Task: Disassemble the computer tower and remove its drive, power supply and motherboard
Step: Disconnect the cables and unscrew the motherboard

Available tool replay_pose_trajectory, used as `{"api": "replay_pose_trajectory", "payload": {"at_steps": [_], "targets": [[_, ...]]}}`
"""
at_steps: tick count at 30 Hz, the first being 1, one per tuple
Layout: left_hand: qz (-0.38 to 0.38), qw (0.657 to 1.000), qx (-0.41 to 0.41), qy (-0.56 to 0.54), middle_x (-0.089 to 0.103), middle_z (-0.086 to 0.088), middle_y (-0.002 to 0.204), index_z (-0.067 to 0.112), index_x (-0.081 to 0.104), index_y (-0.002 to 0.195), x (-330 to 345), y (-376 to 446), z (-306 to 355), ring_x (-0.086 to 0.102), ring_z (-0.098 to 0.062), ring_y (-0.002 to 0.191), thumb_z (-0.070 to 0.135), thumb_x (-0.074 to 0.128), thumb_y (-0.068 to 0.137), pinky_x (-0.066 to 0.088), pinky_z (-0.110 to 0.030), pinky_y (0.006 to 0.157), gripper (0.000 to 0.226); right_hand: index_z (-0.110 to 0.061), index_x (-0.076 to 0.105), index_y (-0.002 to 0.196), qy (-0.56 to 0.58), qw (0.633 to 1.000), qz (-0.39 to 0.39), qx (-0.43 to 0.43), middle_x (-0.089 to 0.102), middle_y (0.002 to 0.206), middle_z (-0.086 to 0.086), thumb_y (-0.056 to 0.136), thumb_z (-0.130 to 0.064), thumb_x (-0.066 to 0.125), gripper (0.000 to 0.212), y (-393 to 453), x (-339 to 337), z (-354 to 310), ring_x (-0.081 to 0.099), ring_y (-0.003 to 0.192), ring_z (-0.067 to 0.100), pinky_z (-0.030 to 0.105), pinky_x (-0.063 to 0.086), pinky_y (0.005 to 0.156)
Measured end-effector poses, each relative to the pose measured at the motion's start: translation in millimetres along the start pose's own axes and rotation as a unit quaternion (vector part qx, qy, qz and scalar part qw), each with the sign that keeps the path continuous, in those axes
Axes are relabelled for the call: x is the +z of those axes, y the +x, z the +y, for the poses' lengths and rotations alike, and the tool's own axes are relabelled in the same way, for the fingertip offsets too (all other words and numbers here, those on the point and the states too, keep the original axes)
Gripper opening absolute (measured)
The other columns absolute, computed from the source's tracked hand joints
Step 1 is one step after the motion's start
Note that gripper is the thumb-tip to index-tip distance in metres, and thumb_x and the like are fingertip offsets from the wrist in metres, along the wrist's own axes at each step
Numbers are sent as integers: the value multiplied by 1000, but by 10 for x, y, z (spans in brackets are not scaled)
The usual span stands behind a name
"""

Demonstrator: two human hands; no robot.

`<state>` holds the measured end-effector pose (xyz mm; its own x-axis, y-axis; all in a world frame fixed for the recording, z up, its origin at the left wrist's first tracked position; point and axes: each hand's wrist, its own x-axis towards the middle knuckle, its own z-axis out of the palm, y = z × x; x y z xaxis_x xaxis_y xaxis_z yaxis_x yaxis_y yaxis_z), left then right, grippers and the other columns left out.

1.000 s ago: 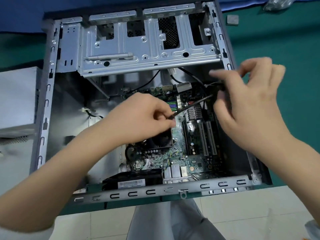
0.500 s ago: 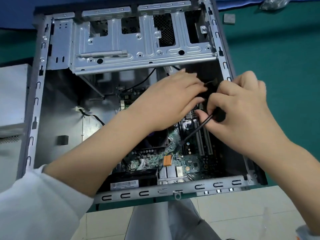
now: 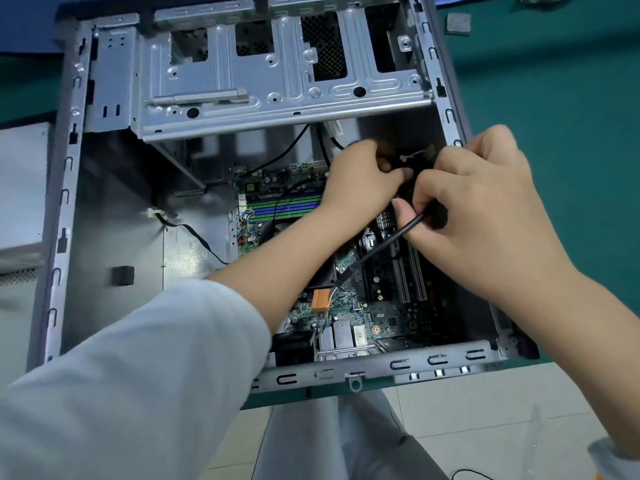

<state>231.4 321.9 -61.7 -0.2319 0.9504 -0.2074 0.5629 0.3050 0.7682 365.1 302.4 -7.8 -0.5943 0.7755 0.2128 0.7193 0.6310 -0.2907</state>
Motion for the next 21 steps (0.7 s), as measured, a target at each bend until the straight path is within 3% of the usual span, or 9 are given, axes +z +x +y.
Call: {"api": "replay_pose_trajectory", "payload": {"at_steps": [4, 11, 16, 21], "targets": [[65, 993, -20, -95, 69, 1, 90, 12, 70, 98, 146, -85, -62, 62, -13, 87, 20, 66, 84, 48, -24, 77, 16, -11, 65, 69, 16, 1000, -8, 9, 52, 70, 1, 82, -33, 59, 26, 8, -2, 2, 33, 86, 25, 46, 39, 71], [102, 988, -37, -109, 72, 8, 92, 23, 73, 96, 195, -39, -89, 63, -9, 88, 32, 65, 86, 51, -25, 76, 16, -11, 63, 68, 37, 999, 0, 8, 44, 73, -7, 82, -34, 59, 27, 2, -13, 9, 36, 87, 27, 50, 41, 71], [122, 981, -59, -140, 66, 15, 77, 24, 76, 88, 190, -39, -68, 59, -2, 80, 26, 71, 82, 47, -17, 72, 8, -11, 62, 69, 48, 999, 0, 13, 47, 72, -3, 82, -33, 60, 26, -10, -10, 22, 32, 87, 22, 50, 41, 71], [153, 982, 2, -107, 71, 4, 90, 16, 77, 93, 189, -72, -41, 63, -11, 82, 15, 70, 81, 50, -24, 77, 14, -11, 62, 69, 49, 999, 0, 14, 48, 72, -3, 82, -33, 60, 26, -7, -8, 24, 30, 87, 21, 49, 41, 70]]}}
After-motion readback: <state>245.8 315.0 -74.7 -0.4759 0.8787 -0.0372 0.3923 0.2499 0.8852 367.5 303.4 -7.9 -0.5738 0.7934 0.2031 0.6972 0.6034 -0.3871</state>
